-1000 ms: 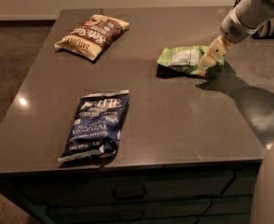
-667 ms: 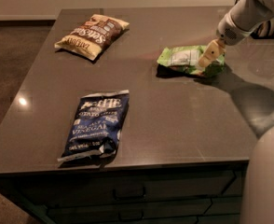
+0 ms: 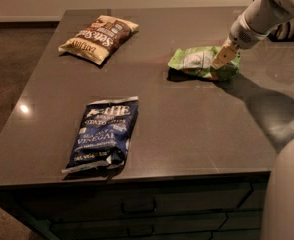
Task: Move green rice chip bag near blue chip bag
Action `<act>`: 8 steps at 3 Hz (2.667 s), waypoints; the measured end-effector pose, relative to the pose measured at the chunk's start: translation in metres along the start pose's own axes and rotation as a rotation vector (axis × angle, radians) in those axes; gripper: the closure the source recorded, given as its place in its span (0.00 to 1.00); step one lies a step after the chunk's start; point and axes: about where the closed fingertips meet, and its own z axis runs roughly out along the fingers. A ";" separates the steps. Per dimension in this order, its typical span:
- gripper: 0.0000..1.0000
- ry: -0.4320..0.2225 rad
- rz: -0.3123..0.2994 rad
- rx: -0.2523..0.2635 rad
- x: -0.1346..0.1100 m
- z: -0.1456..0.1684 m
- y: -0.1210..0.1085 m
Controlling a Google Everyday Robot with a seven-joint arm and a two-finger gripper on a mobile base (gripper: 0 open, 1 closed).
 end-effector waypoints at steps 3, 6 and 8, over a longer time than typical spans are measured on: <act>1.00 -0.155 -0.129 -0.078 -0.037 -0.042 0.079; 1.00 -0.330 -0.208 -0.229 -0.057 -0.085 0.169; 0.59 -0.360 -0.233 -0.298 -0.049 -0.090 0.212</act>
Offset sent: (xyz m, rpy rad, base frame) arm -0.0727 0.0635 0.0473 0.0998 -0.0913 0.1849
